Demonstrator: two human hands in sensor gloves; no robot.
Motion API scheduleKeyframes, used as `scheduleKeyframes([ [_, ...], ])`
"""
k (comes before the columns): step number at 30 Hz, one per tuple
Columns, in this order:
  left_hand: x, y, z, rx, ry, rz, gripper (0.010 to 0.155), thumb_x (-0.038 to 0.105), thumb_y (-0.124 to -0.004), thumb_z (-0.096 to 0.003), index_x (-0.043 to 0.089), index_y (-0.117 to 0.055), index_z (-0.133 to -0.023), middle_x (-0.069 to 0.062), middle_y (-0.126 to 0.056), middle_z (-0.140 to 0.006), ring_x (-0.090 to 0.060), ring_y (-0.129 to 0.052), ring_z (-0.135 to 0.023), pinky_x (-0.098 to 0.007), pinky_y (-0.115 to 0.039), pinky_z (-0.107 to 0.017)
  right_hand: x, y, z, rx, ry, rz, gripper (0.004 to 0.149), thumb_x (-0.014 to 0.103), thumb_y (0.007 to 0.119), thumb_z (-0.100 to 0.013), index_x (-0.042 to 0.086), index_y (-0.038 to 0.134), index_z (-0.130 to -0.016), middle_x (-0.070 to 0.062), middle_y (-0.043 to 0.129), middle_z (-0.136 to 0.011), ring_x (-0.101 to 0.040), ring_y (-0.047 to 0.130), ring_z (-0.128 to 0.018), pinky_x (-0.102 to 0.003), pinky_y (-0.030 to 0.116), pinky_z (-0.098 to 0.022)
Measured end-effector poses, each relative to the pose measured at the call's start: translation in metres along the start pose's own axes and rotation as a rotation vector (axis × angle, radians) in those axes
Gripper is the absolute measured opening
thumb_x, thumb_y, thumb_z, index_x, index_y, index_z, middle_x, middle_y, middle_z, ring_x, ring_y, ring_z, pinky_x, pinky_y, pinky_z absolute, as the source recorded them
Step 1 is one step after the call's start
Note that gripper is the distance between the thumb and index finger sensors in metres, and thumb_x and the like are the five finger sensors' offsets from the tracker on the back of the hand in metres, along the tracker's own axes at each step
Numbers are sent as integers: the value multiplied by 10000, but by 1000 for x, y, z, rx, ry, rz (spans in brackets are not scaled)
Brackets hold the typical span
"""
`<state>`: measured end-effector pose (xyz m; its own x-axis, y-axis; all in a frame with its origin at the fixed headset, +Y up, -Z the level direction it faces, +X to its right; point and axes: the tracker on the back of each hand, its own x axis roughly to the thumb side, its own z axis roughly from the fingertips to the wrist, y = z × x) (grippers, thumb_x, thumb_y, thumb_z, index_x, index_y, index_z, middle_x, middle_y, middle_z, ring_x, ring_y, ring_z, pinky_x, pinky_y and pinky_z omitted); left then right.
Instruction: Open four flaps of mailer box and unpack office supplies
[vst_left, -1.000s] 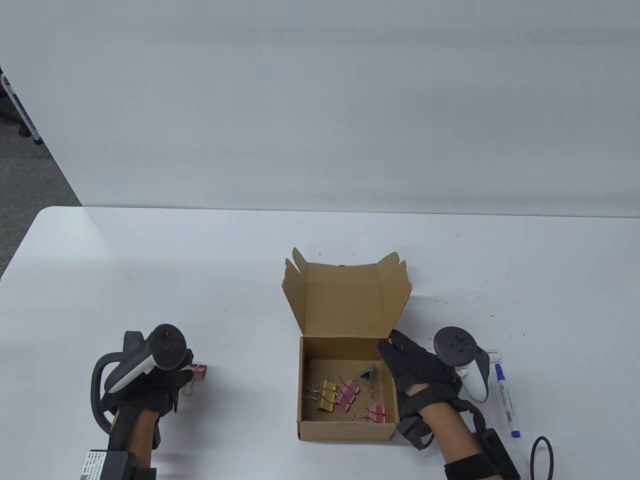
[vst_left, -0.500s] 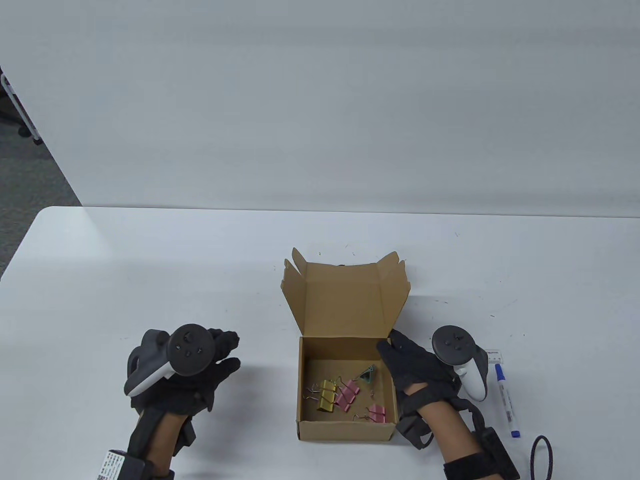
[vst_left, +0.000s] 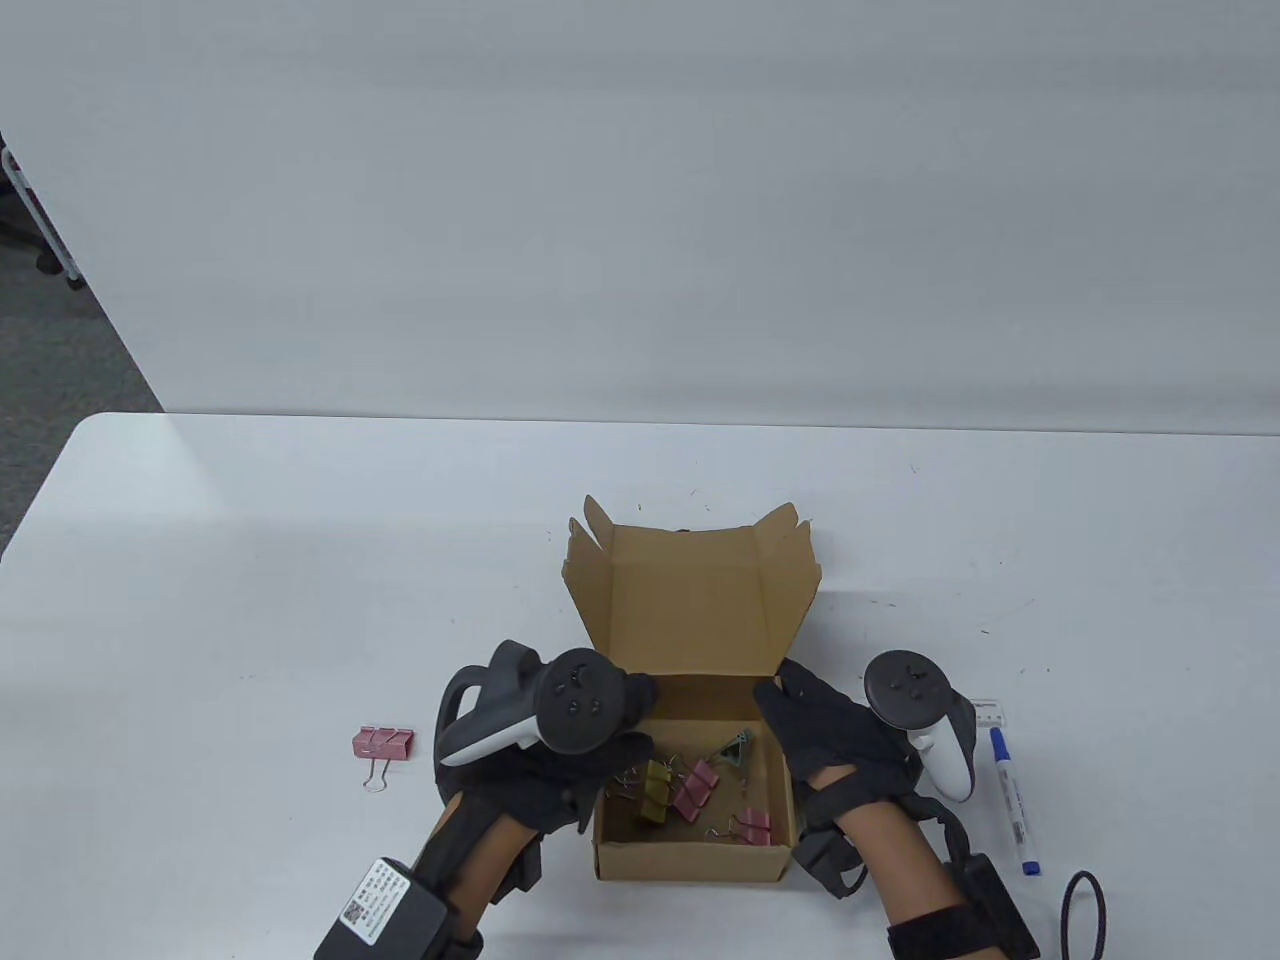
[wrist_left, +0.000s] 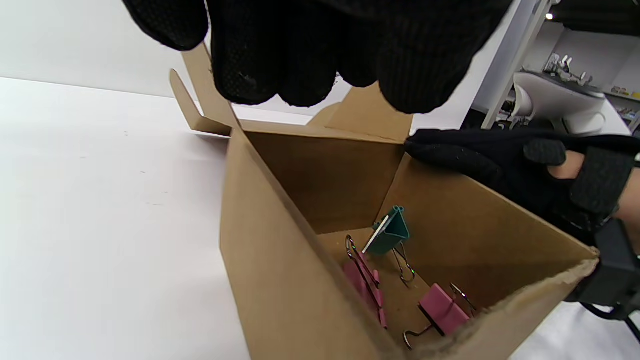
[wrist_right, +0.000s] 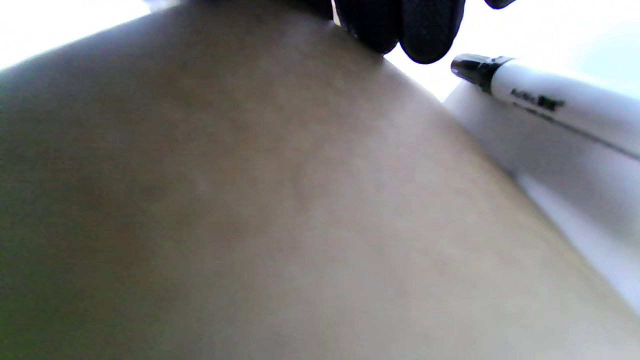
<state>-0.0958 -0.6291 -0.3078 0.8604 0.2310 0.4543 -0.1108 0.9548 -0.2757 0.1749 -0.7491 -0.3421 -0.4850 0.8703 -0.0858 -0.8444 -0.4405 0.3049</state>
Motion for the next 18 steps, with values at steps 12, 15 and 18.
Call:
scheduleKeyframes([
  [12, 36, -33, -51, -144, 6, -46, 590, 467, -884, -606, 274, -655, -1115, -98, -781, -1136, -416, -805, -1001, -660, -582, -740, 0, 0, 0, 3, 1, 0, 601, 459, 651, -663, 93, 505, -1116, -221, 555, -1105, -536, 606, -948, -704, 433, -680],
  [15, 42, -40, -60, -170, 23, -67, 599, 468, -883, -605, 268, -649, -1119, -99, -779, -1137, -417, -804, -1002, -661, -582, -740, 0, 0, 0, 3, 1, 0, 600, 459, 650, -664, 93, 505, -1116, -221, 555, -1105, -536, 606, -948, -703, 433, -680],
  [18, 47, -47, -67, -197, 32, -74, 608, 469, -881, -606, 268, -637, -1125, -101, -773, -1143, -420, -800, -1005, -662, -581, -740, 0, 0, 0, 6, 0, -1, 602, 459, 651, -663, 91, 503, -1117, -222, 555, -1105, -537, 605, -948, -703, 433, -681],
])
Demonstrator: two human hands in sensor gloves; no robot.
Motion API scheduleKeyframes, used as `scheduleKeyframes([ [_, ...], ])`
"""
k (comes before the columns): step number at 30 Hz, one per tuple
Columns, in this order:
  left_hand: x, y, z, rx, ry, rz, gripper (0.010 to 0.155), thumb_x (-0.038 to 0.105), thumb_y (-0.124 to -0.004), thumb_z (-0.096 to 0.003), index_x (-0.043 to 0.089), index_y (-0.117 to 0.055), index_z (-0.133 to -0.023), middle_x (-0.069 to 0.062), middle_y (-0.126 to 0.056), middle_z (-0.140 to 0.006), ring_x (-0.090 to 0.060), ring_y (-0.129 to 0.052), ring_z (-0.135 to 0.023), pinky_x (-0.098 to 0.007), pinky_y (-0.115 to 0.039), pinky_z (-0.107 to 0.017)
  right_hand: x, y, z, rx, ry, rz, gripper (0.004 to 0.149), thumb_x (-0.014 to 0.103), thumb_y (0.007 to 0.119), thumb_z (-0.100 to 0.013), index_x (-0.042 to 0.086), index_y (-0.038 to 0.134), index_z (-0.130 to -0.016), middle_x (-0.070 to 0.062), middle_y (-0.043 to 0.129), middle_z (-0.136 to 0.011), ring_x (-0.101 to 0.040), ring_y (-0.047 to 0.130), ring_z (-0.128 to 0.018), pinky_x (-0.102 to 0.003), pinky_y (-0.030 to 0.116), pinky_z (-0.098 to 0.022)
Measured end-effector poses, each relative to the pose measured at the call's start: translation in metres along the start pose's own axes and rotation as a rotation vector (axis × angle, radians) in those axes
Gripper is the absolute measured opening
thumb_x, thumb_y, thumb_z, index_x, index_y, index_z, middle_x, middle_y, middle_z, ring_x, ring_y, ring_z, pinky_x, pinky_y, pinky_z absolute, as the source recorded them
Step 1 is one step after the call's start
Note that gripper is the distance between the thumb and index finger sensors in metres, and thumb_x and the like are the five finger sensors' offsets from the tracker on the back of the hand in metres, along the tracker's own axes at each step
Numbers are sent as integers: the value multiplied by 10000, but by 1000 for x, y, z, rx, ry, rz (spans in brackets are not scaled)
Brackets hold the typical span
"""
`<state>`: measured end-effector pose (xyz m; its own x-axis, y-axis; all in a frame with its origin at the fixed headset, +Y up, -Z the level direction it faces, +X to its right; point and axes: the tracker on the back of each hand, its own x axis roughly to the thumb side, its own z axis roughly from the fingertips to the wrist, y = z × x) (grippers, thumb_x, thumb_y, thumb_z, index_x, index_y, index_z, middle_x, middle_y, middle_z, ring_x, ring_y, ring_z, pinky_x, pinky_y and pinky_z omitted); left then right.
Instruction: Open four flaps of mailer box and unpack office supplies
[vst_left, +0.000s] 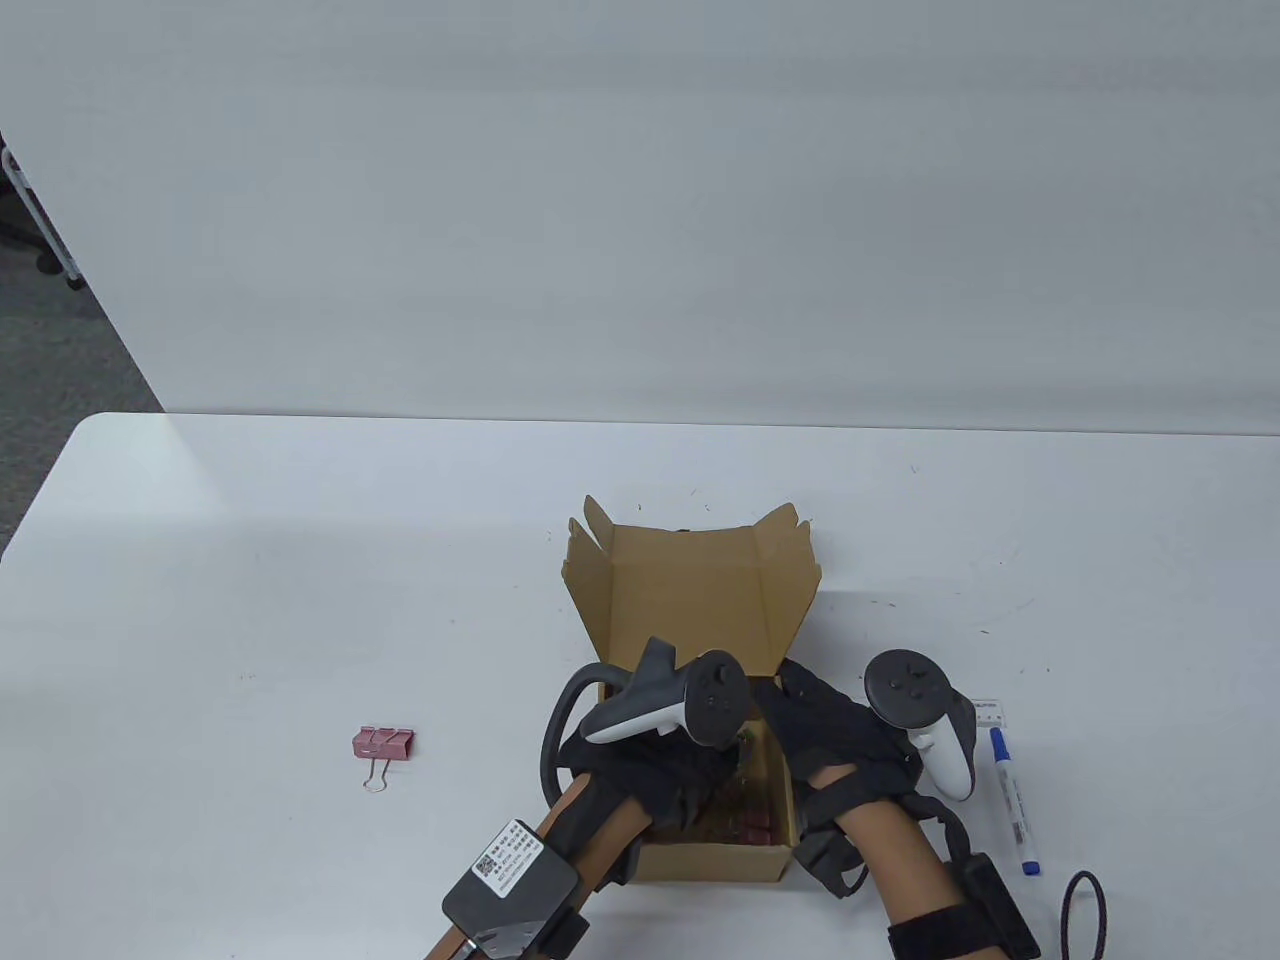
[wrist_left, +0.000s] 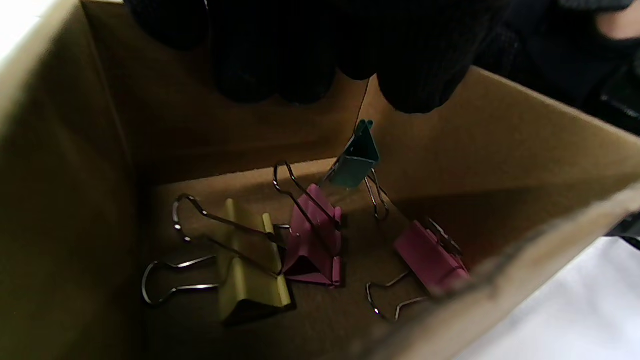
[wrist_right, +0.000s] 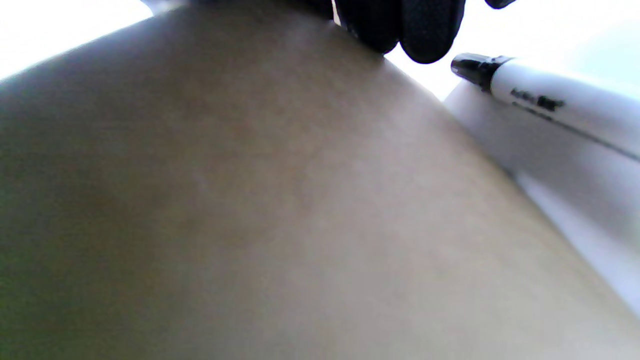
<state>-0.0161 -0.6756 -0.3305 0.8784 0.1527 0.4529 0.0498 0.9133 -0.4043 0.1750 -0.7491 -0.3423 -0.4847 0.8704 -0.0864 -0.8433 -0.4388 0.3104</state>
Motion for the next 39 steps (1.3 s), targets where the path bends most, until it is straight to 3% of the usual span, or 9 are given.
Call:
scheduleKeyframes([
  [14, 17, -18, -30, -116, 73, -59, 735, 484, -869, -609, 274, -469, -1189, -124, -703, -1194, -437, -754, -1039, -663, -561, -750, 0, 0, 0, 1, 1, 0, 603, 459, 651, -663, 91, 503, -1117, -222, 554, -1105, -538, 604, -948, -704, 432, -680],
  [24, 24, -25, -44, -202, 110, -76, 714, 448, -822, -644, 280, -420, -1210, -109, -685, -1215, -441, -726, -1060, -668, -537, -762, 0, -1, -1, 3, 1, -1, 604, 461, 651, -663, 92, 502, -1118, -222, 552, -1106, -537, 605, -948, -704, 433, -680],
  [39, 28, -26, -40, -159, 91, -90, 627, 353, -771, -672, 296, -432, -1197, -115, -686, -1208, -429, -734, -1048, -675, -505, -776, -1, -1, -1, 4, 1, -4, 605, 462, 650, -662, 94, 501, -1118, -221, 552, -1107, -538, 605, -947, -704, 432, -680],
])
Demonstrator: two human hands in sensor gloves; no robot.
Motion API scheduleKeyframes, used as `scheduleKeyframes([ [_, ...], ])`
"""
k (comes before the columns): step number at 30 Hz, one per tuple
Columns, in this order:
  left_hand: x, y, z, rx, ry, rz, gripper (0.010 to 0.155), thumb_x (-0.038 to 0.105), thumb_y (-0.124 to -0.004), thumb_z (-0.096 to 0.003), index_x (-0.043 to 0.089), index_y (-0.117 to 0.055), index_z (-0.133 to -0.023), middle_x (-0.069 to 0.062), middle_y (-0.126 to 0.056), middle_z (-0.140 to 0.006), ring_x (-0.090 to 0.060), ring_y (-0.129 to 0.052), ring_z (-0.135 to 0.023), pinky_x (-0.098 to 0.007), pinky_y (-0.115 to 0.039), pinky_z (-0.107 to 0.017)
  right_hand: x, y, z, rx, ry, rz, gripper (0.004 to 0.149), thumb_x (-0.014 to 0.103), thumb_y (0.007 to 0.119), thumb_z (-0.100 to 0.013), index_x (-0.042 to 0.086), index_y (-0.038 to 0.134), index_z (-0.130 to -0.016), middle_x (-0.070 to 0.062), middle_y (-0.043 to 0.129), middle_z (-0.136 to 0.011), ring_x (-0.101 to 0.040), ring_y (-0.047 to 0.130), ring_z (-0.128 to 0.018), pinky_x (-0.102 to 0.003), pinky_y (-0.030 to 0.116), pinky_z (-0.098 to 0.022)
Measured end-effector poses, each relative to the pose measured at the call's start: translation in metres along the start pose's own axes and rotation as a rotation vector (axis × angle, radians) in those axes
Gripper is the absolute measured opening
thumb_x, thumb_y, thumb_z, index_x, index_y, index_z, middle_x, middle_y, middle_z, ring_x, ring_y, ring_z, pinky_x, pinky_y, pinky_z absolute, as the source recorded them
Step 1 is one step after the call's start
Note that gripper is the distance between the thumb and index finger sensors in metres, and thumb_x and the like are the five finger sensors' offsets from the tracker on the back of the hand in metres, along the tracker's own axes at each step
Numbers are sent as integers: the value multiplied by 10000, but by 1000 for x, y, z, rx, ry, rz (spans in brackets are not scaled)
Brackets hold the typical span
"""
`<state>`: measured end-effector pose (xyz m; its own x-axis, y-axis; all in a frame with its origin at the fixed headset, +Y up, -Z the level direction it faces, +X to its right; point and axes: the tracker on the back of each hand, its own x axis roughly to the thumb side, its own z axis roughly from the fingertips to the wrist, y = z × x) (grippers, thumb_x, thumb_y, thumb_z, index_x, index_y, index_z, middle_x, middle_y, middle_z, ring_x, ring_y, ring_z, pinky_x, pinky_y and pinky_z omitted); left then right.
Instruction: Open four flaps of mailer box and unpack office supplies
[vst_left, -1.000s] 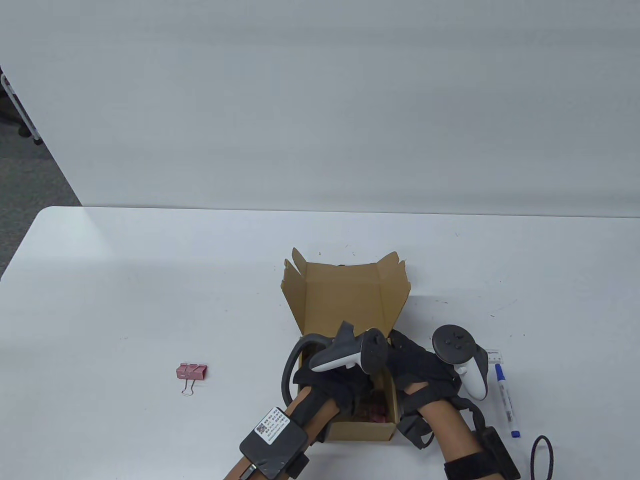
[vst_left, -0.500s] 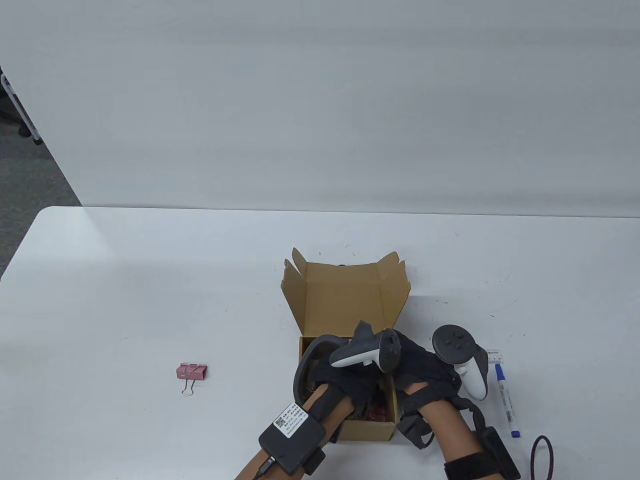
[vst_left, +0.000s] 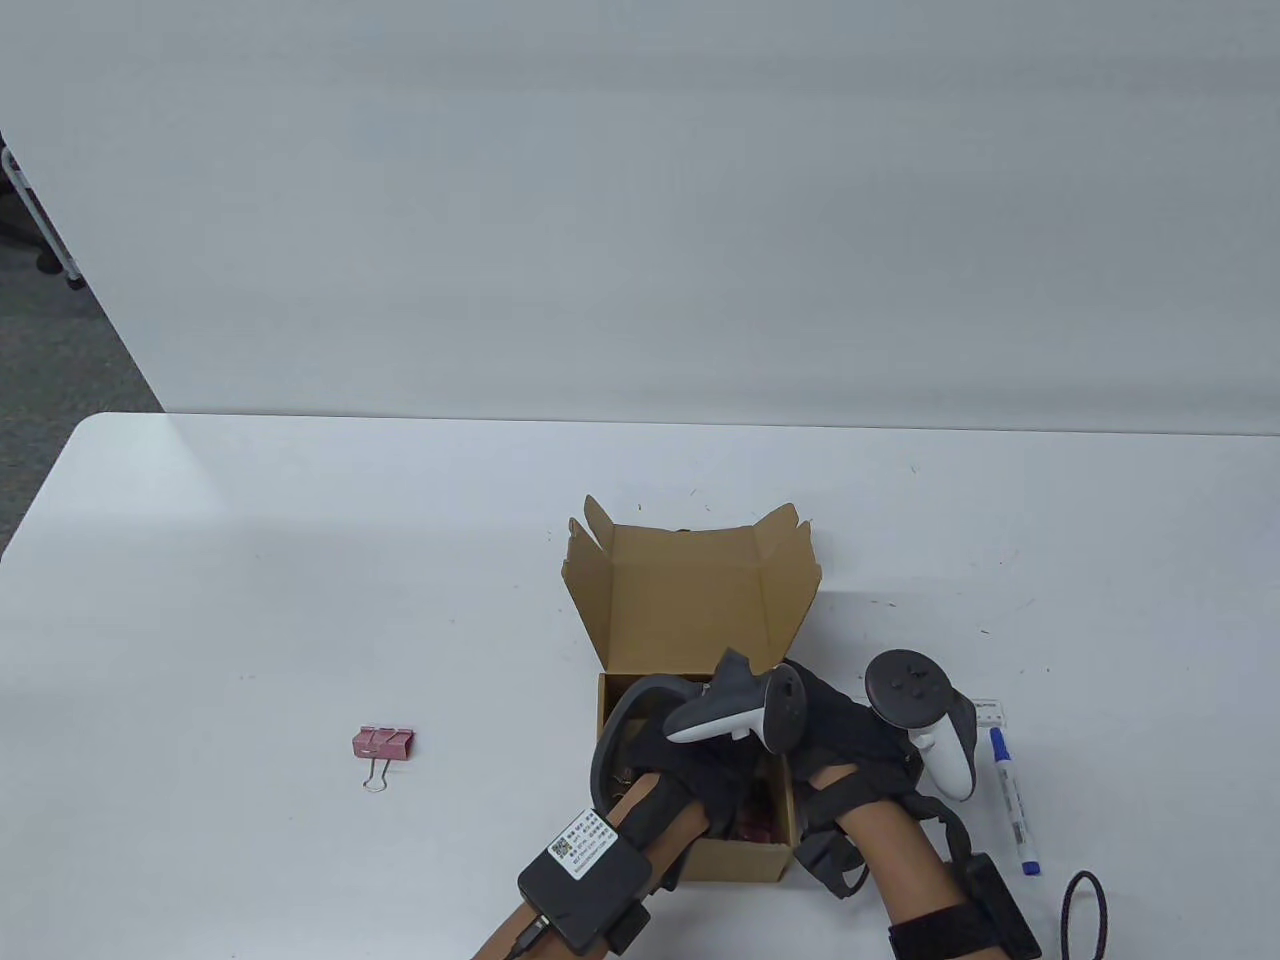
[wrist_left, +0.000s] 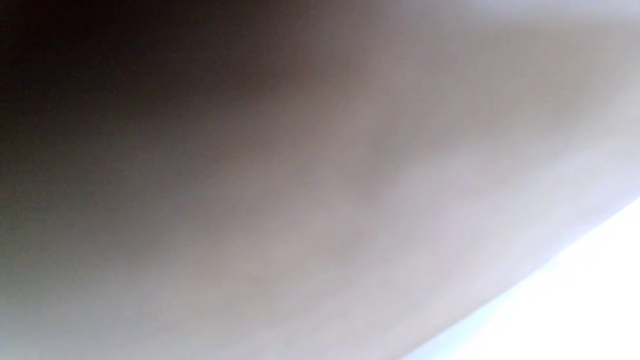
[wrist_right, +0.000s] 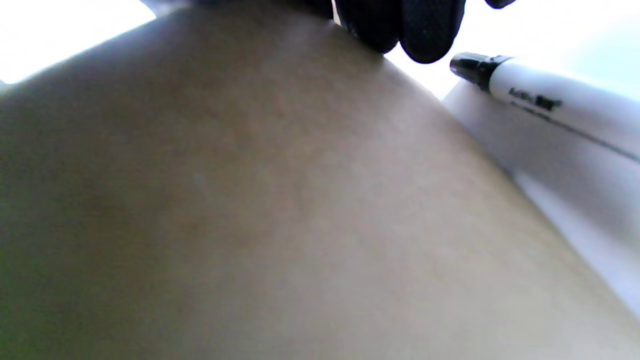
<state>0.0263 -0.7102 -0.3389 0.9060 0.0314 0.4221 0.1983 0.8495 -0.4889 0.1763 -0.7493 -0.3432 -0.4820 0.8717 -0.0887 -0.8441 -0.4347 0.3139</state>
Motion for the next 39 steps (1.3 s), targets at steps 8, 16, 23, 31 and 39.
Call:
scheduleKeyframes([
  [8, 0, 1, 3, 30, -6, 5, 614, 344, -769, -668, 288, -454, -1192, -132, -709, -1186, -431, -750, -1032, -672, -513, -772, 0, 0, 0, 3, 1, -4, 605, 465, 648, -662, 97, 500, -1118, -222, 551, -1106, -539, 603, -947, -704, 432, -680],
  [16, -3, 7, 11, 67, -4, 1, 602, 342, -770, -660, 295, -480, -1186, -137, -732, -1170, -427, -776, -1012, -662, -532, -767, 0, 0, 0, 5, 3, -9, 607, 468, 645, -661, 96, 501, -1118, -222, 548, -1108, -538, 603, -948, -704, 431, -680],
  [23, -13, 12, 18, 96, 1, 25, 598, 340, -772, -655, 296, -490, -1181, -137, -743, -1162, -425, -789, -1000, -660, -540, -764, -1, 0, 0, 7, 4, -9, 610, 470, 645, -660, 96, 498, -1119, -223, 548, -1108, -538, 602, -948, -704, 431, -679],
  [31, -22, 21, 36, 136, -31, 77, 601, 338, -772, -652, 279, -493, -1181, -142, -750, -1154, -428, -799, -988, -661, -542, -761, -1, 0, 0, 8, 4, -18, 613, 476, 643, -659, 100, 495, -1120, -223, 545, -1109, -537, 603, -948, -704, 430, -680],
  [39, -37, 33, 56, 185, -83, 162, 598, 337, -768, -653, 279, -493, -1180, -148, -754, -1145, -427, -803, -978, -660, -542, -761, -2, 0, 1, 7, 5, -22, 614, 480, 640, -662, 100, 495, -1121, -224, 545, -1109, -537, 605, -947, -704, 431, -679],
])
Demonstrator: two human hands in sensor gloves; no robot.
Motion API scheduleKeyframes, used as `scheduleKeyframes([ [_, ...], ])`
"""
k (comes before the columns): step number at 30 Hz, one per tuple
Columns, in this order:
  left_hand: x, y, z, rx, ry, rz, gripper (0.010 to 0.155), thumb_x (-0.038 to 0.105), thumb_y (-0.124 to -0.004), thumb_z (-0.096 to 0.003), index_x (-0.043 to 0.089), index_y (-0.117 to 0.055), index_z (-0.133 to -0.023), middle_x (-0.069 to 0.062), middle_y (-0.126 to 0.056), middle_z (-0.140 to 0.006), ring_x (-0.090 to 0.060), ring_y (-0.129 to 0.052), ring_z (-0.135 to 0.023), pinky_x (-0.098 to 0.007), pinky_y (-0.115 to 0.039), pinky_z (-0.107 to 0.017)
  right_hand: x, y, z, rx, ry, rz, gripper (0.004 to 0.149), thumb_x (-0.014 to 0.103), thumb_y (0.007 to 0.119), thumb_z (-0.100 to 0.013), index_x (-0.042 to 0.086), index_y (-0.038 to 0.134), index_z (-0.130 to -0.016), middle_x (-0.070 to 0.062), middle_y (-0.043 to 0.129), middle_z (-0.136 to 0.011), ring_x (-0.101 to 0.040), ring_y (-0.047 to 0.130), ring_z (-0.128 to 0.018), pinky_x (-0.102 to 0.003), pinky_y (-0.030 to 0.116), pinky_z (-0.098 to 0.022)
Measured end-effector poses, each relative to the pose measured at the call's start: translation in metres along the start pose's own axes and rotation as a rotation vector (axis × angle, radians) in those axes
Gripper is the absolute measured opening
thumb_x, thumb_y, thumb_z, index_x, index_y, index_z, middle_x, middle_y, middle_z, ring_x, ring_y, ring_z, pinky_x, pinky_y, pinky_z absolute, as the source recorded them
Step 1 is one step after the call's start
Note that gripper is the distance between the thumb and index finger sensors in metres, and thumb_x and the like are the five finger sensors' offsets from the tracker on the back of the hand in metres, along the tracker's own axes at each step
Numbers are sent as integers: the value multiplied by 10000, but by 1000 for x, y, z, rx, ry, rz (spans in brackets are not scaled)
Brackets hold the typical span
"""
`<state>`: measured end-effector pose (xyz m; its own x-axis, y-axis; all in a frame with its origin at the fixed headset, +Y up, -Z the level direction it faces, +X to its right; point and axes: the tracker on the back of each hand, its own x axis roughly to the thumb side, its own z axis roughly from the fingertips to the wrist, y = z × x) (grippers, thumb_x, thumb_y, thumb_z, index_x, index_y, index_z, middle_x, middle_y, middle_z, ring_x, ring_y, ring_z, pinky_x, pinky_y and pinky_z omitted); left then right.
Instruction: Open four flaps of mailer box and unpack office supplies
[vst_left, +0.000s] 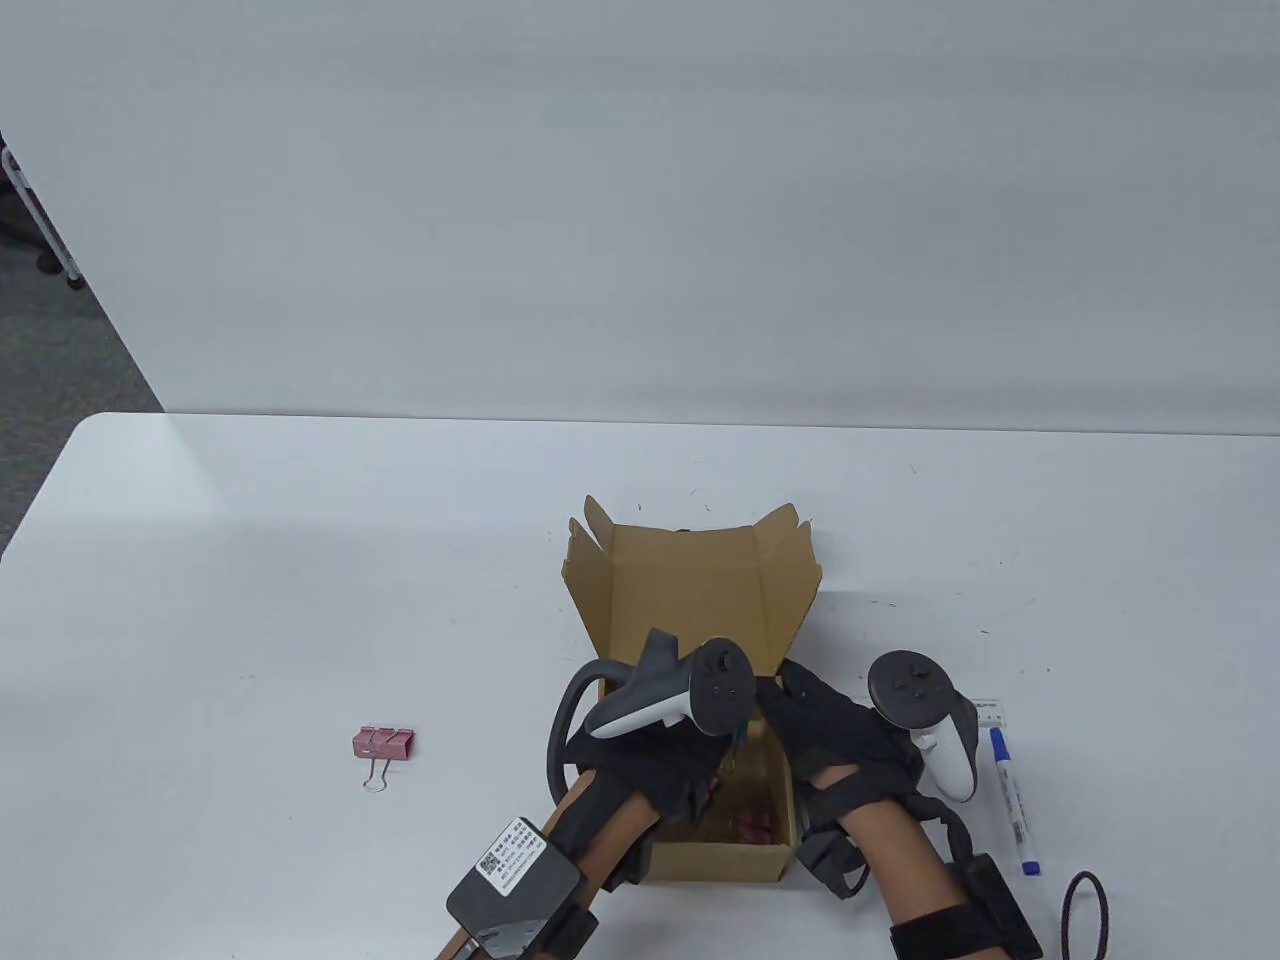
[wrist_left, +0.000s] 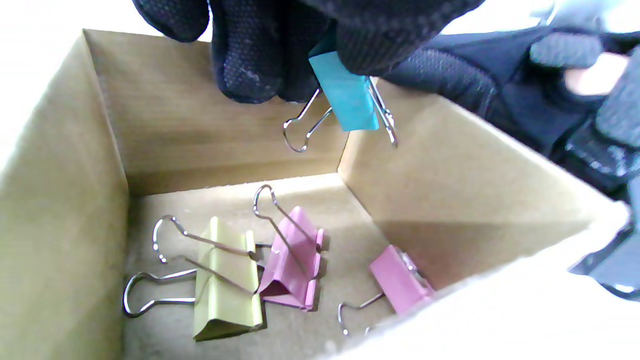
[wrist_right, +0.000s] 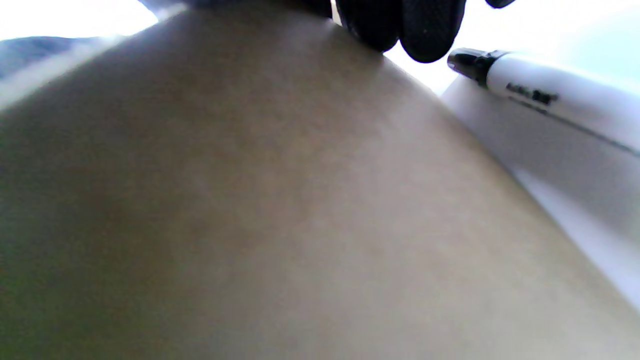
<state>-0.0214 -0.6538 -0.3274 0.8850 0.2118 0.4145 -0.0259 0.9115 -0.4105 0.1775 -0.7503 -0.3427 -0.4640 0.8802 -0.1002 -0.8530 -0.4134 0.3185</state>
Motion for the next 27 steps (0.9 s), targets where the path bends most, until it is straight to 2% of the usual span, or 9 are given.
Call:
scheduleKeyframes([
  [11, -26, 23, 33, 97, 21, 54, 593, 337, -768, -653, 271, -502, -1179, -159, -760, -1135, -430, -810, -964, -662, -542, -760, -1, 0, 0, -3, 0, -10, 613, 477, 646, -660, 101, 496, -1120, -223, 544, -1108, -537, 605, -946, -704, 432, -679],
  [22, -66, 30, 68, 161, 104, 76, 592, 336, -770, -653, 274, -505, -1179, -163, -762, -1134, -433, -810, -964, -664, -542, -758, -1, 0, 1, -3, 1, -18, 616, 482, 646, -659, 102, 496, -1120, -224, 543, -1109, -539, 605, -945, -703, 432, -679],
  [27, -88, 26, 83, 179, 145, 85, 591, 335, -770, -654, 275, -506, -1179, -161, -761, -1136, -431, -807, -967, -663, -543, -759, -1, 0, 1, -3, 1, -20, 617, 484, 646, -658, 104, 495, -1120, -226, 541, -1109, -538, 605, -945, -704, 431, -678],
])
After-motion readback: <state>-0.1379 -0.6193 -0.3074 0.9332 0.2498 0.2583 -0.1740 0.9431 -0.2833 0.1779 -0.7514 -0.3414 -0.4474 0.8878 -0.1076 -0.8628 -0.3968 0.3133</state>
